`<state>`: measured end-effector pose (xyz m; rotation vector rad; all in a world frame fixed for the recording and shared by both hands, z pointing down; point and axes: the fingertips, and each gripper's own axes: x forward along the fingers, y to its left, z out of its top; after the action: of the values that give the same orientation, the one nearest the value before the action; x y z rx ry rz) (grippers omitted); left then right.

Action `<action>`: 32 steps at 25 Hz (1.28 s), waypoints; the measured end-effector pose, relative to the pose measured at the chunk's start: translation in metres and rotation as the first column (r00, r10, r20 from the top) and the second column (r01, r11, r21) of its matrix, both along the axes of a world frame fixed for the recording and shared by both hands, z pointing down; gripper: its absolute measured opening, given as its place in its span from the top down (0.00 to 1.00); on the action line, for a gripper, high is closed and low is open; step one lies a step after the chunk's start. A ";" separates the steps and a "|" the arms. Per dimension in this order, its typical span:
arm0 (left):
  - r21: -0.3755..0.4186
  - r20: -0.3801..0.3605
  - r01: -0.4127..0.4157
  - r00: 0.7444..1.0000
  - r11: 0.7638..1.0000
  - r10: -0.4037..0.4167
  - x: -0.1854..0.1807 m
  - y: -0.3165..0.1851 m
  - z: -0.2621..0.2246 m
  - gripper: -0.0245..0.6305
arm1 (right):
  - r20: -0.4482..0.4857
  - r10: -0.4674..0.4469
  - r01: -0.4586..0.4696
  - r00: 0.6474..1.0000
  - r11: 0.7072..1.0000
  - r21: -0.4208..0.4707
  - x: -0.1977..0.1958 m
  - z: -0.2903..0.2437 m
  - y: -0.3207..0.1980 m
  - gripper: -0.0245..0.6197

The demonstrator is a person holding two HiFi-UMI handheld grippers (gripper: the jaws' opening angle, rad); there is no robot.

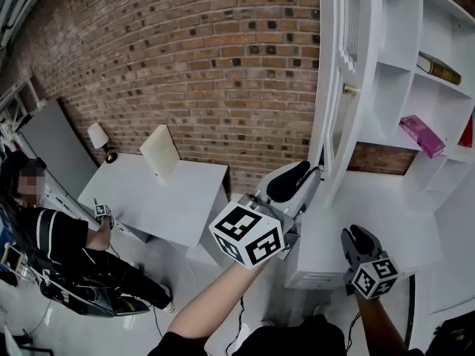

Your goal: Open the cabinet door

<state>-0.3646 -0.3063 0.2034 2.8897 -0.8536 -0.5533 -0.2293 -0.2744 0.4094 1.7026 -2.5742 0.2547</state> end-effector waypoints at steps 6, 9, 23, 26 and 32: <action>-0.070 -0.047 0.014 0.999 0.997 -0.017 -0.011 0.036 0.079 0.88 | -0.013 0.043 -0.043 0.999 0.999 -0.019 0.030 0.024 0.035 0.82; -0.102 -0.035 0.013 0.999 0.995 -0.016 0.000 0.058 0.110 0.92 | -0.023 0.084 -0.085 0.996 0.996 -0.025 0.051 0.022 0.051 0.82; -0.212 0.076 0.146 0.988 0.966 -0.133 0.098 0.133 0.194 0.93 | -0.004 0.125 -0.125 0.992 0.992 0.015 0.183 0.010 0.117 0.82; -0.218 0.100 0.172 0.983 0.961 -0.153 0.143 0.152 0.201 0.93 | 0.011 0.110 -0.110 0.994 0.994 0.014 0.234 0.015 0.140 0.82; -0.259 0.105 0.233 0.972 0.937 -0.212 0.233 0.195 0.219 0.93 | 0.025 0.074 -0.075 0.997 0.996 0.038 0.334 0.022 0.189 0.82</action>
<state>-0.1315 -0.1111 0.4219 2.5982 -1.1771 -0.3141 0.1045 -0.0856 0.4316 1.8218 -2.5516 0.2307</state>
